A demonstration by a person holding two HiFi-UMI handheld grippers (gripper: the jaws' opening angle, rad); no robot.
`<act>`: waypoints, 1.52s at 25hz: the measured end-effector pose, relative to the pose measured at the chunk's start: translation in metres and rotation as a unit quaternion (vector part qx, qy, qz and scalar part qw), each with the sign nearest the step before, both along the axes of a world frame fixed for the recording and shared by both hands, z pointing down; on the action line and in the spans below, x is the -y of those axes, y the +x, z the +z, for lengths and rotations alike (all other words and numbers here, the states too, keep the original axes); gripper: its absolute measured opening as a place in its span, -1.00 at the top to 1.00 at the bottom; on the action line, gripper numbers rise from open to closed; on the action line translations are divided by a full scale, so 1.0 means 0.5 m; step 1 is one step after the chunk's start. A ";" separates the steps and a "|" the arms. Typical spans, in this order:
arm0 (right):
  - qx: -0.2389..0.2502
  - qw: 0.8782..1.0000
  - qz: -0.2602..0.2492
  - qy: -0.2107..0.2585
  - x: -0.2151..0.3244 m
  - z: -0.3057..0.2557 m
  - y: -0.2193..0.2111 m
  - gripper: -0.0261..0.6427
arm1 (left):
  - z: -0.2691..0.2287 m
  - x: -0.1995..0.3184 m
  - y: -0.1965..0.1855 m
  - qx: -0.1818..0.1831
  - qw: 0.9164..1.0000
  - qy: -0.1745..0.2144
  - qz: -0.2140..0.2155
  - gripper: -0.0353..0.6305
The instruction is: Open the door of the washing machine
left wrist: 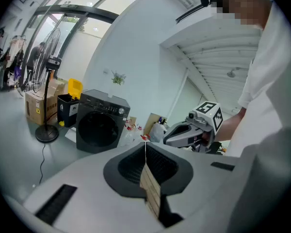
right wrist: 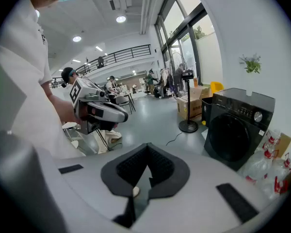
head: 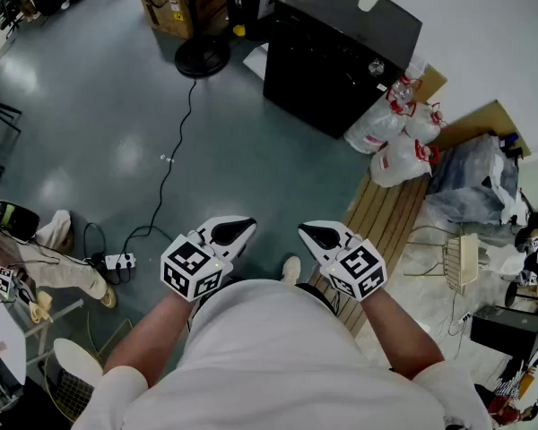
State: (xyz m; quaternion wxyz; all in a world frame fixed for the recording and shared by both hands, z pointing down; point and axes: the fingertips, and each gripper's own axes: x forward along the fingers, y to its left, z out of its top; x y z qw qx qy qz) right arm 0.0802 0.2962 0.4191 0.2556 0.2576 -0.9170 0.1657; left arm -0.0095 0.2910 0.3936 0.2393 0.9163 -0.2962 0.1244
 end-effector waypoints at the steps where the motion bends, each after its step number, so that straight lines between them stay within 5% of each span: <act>1: -0.002 1.000 -0.004 0.001 0.001 0.001 0.035 0.90 | -0.001 0.000 0.038 -0.003 1.000 0.000 -0.002 0.84; 10: -0.006 0.999 -0.033 -0.019 0.053 0.038 0.223 0.90 | -0.024 0.007 0.246 -0.005 1.000 -0.003 -0.019 0.84; 22: -0.072 0.996 -0.046 -0.021 0.365 0.085 0.183 0.74 | 0.010 0.244 0.174 -0.007 1.000 -0.005 -0.026 0.84; 29: -0.182 0.976 -0.116 0.039 0.635 0.150 0.109 0.65 | 0.025 0.369 0.118 0.014 1.000 -0.002 -0.007 0.83; 38: -0.299 0.928 -0.210 0.068 1.016 0.257 0.048 0.62 | 0.033 0.536 0.076 0.006 0.992 -0.024 -0.126 0.83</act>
